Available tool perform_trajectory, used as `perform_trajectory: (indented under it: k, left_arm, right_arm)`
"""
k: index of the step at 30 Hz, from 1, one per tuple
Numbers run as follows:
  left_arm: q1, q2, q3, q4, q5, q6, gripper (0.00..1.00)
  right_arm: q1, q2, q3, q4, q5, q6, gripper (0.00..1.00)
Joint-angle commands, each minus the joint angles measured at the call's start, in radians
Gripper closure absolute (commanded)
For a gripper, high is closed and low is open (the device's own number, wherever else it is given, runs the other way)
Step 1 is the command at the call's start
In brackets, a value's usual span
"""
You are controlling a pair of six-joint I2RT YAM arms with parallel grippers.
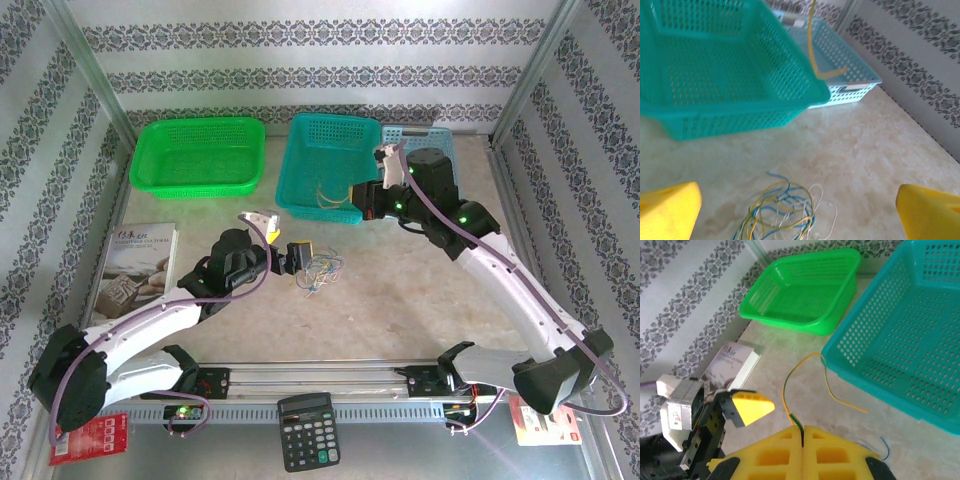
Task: Untangle the cables
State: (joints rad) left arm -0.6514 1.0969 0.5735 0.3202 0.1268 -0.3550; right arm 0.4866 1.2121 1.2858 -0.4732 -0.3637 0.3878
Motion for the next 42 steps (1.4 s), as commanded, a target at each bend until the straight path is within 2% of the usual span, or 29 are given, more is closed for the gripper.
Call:
perform_trajectory:
  k: [1, 9, 14, 20, 22, 24, 27, 30, 31, 42]
  left_arm:
    - [-0.027, -0.026, 0.016, 0.151, -0.022, 0.201, 0.00]
    - [-0.073, 0.016, 0.134, 0.119, 0.027, 0.438, 0.00]
    - [-0.118, 0.068, 0.185, 0.111, 0.028, 0.499, 0.01]
    - [-0.157, 0.134, 0.202, 0.146, 0.001, 0.512, 0.02]
    - [-0.160, 0.153, 0.199, 0.157, 0.001, 0.492, 0.10]
    - [-0.162, 0.165, 0.195, 0.158, 0.008, 0.468, 0.30]
    - [-0.162, 0.174, 0.190, 0.143, 0.008, 0.423, 0.55]
    - [-0.162, 0.173, 0.168, 0.157, 0.009, 0.386, 0.74]
    - [-0.162, 0.174, 0.161, 0.163, 0.007, 0.376, 0.78]
    - [-0.163, 0.214, 0.125, 0.182, 0.024, 0.284, 0.73]
  right_arm:
    - [-0.001, -0.040, 0.015, -0.040, -0.051, -0.026, 1.00]
    - [0.035, -0.056, -0.034, -0.042, -0.057, -0.018, 1.00]
    - [0.094, -0.025, -0.036, -0.040, -0.036, -0.024, 1.00]
    - [0.146, 0.011, -0.009, -0.045, -0.023, -0.039, 1.00]
    - [0.148, 0.012, 0.002, -0.050, -0.016, -0.044, 1.00]
    - [0.144, 0.004, 0.014, -0.057, 0.003, -0.050, 1.00]
    - [0.116, -0.012, 0.024, -0.056, 0.014, -0.048, 1.00]
    - [0.078, -0.033, 0.025, -0.046, 0.017, -0.038, 1.00]
    - [0.067, -0.041, 0.025, -0.038, 0.015, -0.032, 1.00]
    - [-0.055, -0.085, 0.039, 0.088, -0.049, 0.083, 1.00]
